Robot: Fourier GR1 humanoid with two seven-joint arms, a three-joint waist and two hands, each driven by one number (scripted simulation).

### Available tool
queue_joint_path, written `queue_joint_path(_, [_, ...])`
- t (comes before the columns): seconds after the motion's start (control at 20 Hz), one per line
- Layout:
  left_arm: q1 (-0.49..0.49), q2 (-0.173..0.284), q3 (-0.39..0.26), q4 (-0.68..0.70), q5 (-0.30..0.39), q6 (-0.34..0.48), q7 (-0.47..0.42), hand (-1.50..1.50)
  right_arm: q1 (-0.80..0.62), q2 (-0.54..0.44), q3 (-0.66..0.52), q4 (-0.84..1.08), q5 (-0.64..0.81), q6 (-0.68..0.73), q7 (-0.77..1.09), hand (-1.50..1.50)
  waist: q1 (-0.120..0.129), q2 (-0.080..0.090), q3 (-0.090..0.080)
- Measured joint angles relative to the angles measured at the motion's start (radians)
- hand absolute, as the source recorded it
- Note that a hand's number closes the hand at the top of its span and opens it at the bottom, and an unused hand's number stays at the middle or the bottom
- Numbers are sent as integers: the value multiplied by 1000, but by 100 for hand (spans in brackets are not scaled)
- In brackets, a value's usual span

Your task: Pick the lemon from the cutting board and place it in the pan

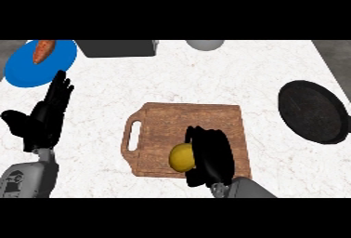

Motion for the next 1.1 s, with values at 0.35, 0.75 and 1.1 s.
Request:
queue_joint_path(0.35, [-8,6,4,-2,7,-13,11,0,91,-128,-69,-360,151,-17,75,150,7,6,0])
queue_joint_path(0.75, [-17,-8,-12,-14,-4,-8,20,0,185,-196,-347,-505,51,-115,0,150,24,15,1])
queue_joint_path(1.1, [-16,-14,-16,-15,-3,-18,15,0,231,-288,-668,-352,-188,-206,-243,150,33,18,2])
